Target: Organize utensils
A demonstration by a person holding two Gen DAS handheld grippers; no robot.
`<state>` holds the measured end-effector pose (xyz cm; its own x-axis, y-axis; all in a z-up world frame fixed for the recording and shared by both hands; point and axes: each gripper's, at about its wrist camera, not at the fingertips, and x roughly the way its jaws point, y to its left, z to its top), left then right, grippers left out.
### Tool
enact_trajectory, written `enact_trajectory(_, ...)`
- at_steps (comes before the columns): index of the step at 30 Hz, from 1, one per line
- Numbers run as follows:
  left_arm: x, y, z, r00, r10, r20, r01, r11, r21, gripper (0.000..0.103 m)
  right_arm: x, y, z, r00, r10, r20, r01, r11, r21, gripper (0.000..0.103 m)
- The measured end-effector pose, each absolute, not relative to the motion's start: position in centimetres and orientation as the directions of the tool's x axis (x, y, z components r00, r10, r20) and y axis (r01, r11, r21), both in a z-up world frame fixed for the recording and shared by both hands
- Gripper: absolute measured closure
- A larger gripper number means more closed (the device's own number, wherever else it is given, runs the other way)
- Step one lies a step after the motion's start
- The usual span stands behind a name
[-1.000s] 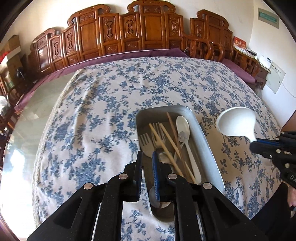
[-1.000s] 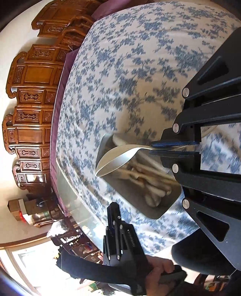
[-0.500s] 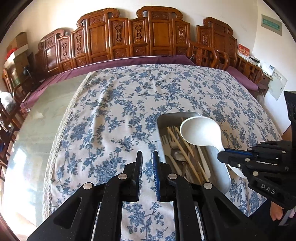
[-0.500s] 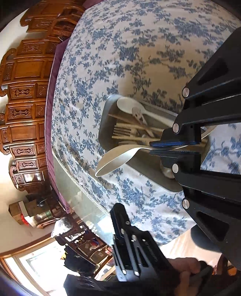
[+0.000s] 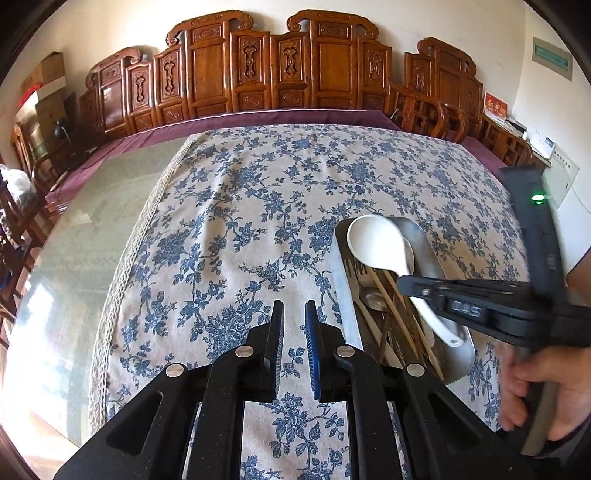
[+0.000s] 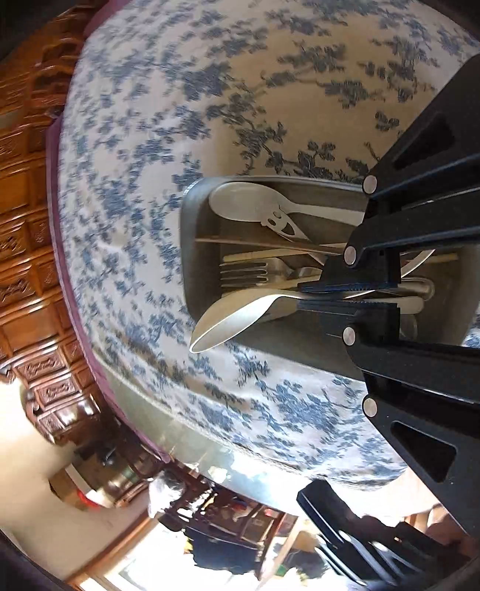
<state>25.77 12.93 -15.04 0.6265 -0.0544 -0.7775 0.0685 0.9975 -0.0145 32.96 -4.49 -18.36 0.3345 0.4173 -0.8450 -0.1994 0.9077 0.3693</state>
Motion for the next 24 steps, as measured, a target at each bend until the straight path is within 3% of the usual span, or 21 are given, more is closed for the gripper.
enact_trajectory(4, 25.3, 12.8, -14.3, 0.642, -0.051, -0.765, 0.065, 0.998, -0.012, 0.079, 32.6, -4.2, -18.1, 0.374, 0.390, -0.842, -0.256, 0.915, 0.310, 0.094)
enact_trajectory(9, 24.5, 12.1, -12.8, 0.665, -0.052, -0.745, 0.063, 0.998, -0.014, 0.074, 30.9, -5.4, -15.9, 0.430, 0.417, -0.801, -0.322, 0.899, 0.295, 0.088)
enact_trajectory(13, 23.7, 11.2, -11.6, 0.686, -0.045, -0.726, 0.065, 0.998, -0.001, 0.057, 29.1, -7.2, -13.4, 0.484, 0.416, -0.770, -0.355, 0.897, 0.262, 0.088)
enact_trajectory(17, 22.6, 10.0, -10.1, 0.707, -0.049, -0.706, 0.061, 0.998, -0.009, 0.036, 26.2, -9.9, -10.5, 0.554, 0.398, -0.731, -0.376, 0.903, 0.206, 0.076)
enact_trajectory(19, 22.0, 9.4, -9.2, 0.721, -0.049, -0.691, 0.058, 0.998, -0.010, 0.026, 25.1, -11.2, -9.5, 0.574, 0.385, -0.723, -0.378, 0.908, 0.184, 0.075)
enact_trajectory(21, 21.4, 8.7, -8.6, 0.732, -0.048, -0.679, 0.058, 0.998, -0.008, 0.019, 23.4, -13.1, -8.0, 0.608, 0.365, -0.705, -0.366, 0.917, 0.159, 0.066)
enact_trajectory(23, 20.8, 7.9, -8.0, 0.739, -0.047, -0.672, 0.058, 0.998, -0.007, 0.017, 21.9, -14.5, -6.7, 0.646, 0.336, -0.685, -0.344, 0.930, 0.132, 0.043)
enact_trajectory(24, 20.5, 7.4, -7.6, 0.744, -0.045, -0.666, 0.057, 0.998, -0.003, 0.016, 21.1, -15.4, -5.9, 0.666, 0.329, -0.670, -0.336, 0.933, 0.125, 0.040)
